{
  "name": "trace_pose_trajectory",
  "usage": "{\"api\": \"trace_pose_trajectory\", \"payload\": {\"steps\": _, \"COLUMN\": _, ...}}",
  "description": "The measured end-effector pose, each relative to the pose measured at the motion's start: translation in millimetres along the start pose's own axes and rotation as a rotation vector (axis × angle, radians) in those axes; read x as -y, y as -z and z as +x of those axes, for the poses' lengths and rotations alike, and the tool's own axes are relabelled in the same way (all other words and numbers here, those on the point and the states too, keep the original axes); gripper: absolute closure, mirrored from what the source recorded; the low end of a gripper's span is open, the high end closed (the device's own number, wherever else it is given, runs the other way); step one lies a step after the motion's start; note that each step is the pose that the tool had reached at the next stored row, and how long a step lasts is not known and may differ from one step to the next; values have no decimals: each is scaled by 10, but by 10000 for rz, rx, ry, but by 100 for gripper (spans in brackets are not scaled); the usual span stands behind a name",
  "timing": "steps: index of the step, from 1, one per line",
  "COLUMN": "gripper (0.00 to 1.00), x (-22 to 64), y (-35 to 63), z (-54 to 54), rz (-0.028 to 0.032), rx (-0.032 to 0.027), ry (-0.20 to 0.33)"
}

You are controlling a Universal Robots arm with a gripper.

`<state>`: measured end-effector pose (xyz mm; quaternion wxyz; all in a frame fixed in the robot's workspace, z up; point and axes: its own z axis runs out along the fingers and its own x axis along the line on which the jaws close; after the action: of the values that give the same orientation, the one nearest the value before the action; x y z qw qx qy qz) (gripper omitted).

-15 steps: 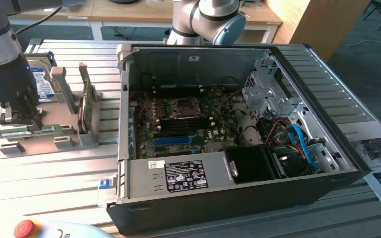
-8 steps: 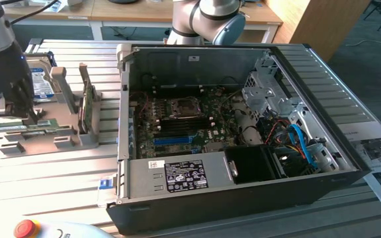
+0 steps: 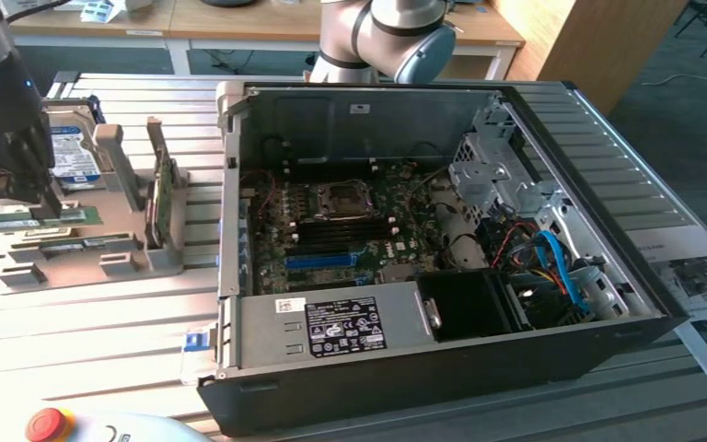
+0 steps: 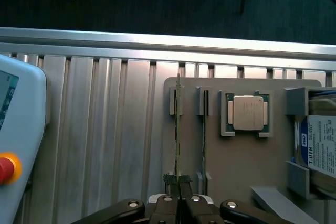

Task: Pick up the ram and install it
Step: 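Pick up the ram and move it above insertion slot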

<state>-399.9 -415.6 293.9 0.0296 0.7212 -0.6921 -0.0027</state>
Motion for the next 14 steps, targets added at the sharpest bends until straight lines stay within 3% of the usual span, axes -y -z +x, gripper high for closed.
{"api": "trace_pose_trajectory", "payload": {"steps": 14, "gripper": 88, "x": -19, "y": 420, "z": 16, "rz": -7, "rx": 1, "ry": 0}}
